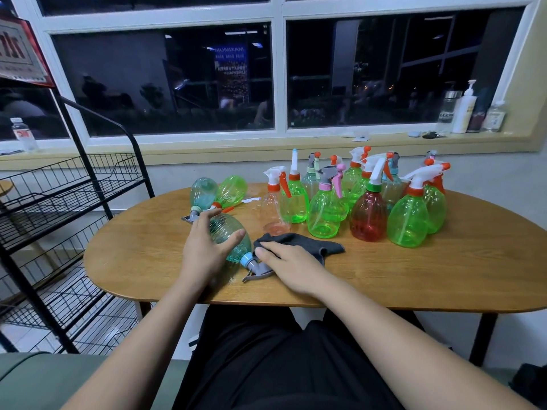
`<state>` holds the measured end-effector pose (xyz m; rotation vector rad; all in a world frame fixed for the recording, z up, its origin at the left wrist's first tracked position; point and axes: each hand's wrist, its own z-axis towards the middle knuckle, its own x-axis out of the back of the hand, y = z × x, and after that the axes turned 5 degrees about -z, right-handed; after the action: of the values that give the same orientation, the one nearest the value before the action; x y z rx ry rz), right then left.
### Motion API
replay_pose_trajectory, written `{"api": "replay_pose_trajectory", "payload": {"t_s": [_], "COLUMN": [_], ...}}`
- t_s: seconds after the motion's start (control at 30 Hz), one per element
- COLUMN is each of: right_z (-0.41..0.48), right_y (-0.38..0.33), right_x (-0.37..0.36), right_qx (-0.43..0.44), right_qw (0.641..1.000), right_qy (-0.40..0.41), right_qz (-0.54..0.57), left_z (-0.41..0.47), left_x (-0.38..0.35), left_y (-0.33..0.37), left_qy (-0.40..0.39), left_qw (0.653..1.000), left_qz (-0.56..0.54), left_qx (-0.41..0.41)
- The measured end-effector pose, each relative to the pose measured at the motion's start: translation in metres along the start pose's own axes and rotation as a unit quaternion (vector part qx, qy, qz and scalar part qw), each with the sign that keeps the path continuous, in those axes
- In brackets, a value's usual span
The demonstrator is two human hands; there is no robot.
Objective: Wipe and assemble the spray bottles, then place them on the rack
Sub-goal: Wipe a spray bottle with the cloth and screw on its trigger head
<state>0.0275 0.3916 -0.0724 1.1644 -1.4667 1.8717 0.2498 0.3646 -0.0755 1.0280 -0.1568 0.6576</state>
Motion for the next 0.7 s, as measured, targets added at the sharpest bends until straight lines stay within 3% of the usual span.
{"api": "replay_pose_trajectory", "payload": {"t_s": [0.43,0.6,0.7], "right_z": [-0.018,-0.013,-0.008], "right_y": [0.021,0.020,0.023], "right_x": [0.002,0.004,0.009], "right_qx": [0.020,0.006,-0.035], "right_qw": [0.999,0.991,0.975], "right_qy": [0.036,0.128,0.187], "right_qz": [-0.009,0.024,0.113], "left_z": [-0.002,-0.003,-0.004], "left_x": [0.001,0.004,0.005], "left_y": [0.002,0.002,0.000], "left_qy": [-0.001,-0.006,0.001], "left_qw": [1.000,1.000,1.000], "left_qz": [-0.001,-0.009,-0.027], "left_qx": [-0.006,-0.006,0.001]}}
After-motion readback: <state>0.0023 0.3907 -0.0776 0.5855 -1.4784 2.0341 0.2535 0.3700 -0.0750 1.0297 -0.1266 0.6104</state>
